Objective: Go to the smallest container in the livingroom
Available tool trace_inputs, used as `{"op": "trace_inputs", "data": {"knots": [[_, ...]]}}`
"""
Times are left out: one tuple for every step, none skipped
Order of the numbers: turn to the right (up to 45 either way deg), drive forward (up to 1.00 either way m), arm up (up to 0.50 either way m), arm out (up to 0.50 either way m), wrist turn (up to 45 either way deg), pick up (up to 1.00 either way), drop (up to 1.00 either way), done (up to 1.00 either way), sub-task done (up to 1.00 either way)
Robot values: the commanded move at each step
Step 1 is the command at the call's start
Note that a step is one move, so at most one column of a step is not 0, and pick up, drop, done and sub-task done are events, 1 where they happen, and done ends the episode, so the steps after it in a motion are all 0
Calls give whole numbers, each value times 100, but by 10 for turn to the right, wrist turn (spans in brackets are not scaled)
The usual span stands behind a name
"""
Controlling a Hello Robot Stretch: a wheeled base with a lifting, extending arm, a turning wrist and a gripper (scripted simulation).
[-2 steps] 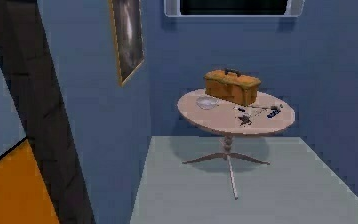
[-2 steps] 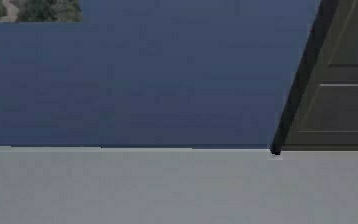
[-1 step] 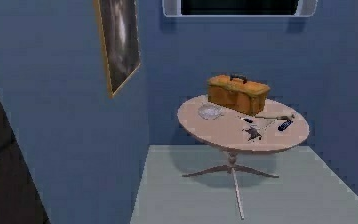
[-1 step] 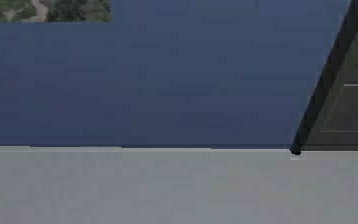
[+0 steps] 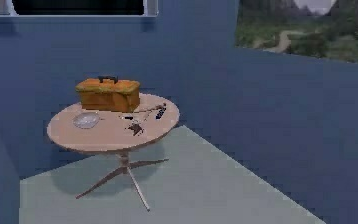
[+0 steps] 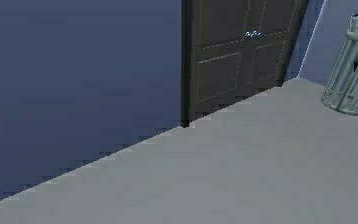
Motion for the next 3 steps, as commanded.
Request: {"op": "trace_inputs", "data": {"knots": [[0, 55, 0, 0, 0, 0, 0, 0, 0], [-360, 0, 0, 0, 0, 0, 0, 0, 0], [0, 0, 0, 0, 0, 0, 0, 100, 0]]}}
